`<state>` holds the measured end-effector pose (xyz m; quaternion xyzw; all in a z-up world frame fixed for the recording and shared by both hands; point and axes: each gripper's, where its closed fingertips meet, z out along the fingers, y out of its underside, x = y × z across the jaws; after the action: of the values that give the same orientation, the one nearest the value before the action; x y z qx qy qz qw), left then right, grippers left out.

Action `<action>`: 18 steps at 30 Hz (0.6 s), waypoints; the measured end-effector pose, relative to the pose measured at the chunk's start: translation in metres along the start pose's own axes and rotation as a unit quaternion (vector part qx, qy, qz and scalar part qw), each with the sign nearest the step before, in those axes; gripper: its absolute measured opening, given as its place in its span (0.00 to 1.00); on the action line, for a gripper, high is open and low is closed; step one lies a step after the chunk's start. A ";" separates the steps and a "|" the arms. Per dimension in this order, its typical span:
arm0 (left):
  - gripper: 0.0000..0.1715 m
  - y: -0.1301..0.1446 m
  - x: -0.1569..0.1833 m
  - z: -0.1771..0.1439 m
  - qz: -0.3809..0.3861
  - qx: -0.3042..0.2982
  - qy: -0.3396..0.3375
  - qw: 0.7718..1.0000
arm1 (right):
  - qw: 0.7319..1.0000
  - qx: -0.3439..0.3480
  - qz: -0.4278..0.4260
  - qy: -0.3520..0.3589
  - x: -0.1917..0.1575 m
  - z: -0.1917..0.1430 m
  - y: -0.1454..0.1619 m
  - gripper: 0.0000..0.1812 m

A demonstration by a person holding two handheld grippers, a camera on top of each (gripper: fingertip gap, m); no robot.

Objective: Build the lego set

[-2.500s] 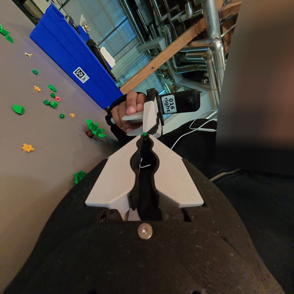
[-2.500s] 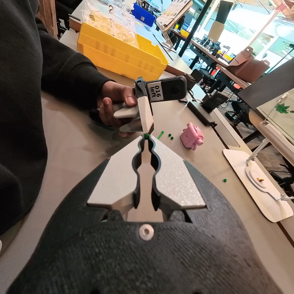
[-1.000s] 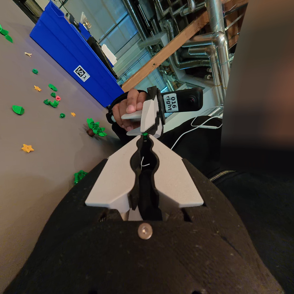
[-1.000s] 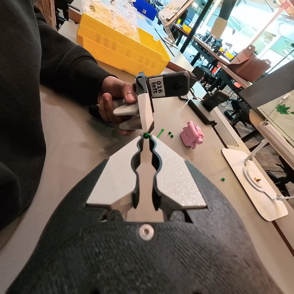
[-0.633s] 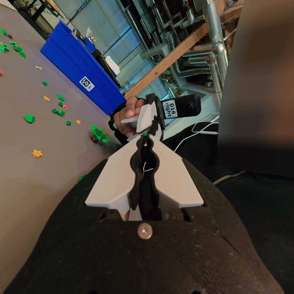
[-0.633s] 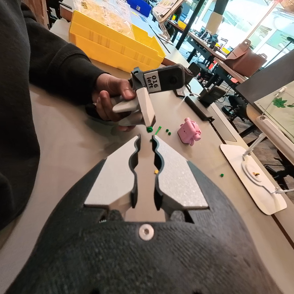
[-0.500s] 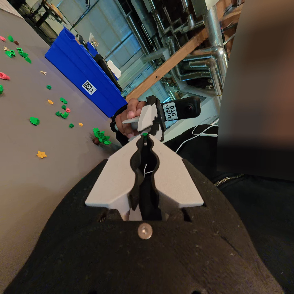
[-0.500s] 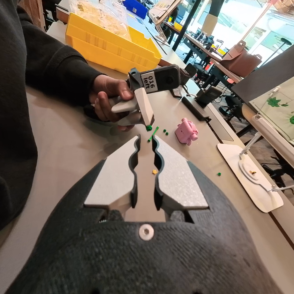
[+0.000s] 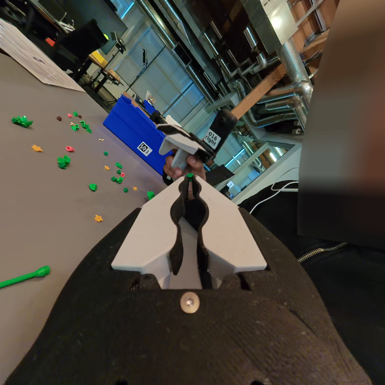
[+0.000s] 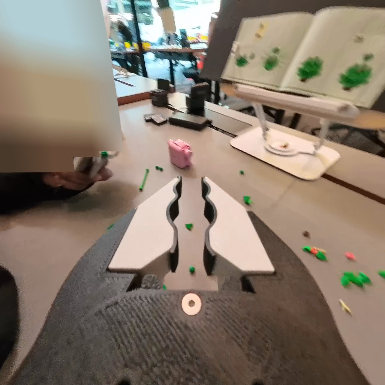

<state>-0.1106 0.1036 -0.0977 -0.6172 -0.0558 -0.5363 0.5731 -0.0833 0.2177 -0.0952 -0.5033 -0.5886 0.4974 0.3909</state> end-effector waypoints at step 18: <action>0.00 0.002 -0.011 -0.003 0.008 -0.008 -0.027 1.000 | 0.976 -0.206 0.057 -0.045 0.008 0.036 0.060 0.08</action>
<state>-0.1155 0.1068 -0.1083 -0.6361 -0.0617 -0.5154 0.5709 -0.1070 0.2186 -0.1618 -0.5832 -0.6656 0.4089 0.2227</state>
